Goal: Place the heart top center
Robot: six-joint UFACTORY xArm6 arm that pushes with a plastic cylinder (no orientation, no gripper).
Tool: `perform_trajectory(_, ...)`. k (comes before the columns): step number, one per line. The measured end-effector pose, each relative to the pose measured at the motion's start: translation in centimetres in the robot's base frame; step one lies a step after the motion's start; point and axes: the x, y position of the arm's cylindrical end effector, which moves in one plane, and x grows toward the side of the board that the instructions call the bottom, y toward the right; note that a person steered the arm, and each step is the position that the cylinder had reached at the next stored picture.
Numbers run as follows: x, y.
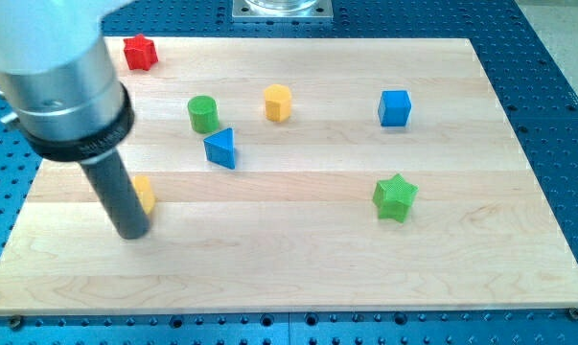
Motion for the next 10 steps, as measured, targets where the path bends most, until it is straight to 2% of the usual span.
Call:
perform_trajectory(1, 0.9, -0.2)
perform_trajectory(2, -6.3, -2.1)
perform_trajectory(3, -6.4, -0.3)
perform_trajectory(4, -4.0, 2.2)
perform_trajectory(6, -15.7, 0.1)
perform_trajectory(8, -22.3, 1.2)
perform_trajectory(9, -20.4, -1.5)
perform_trajectory(10, -24.7, 1.0)
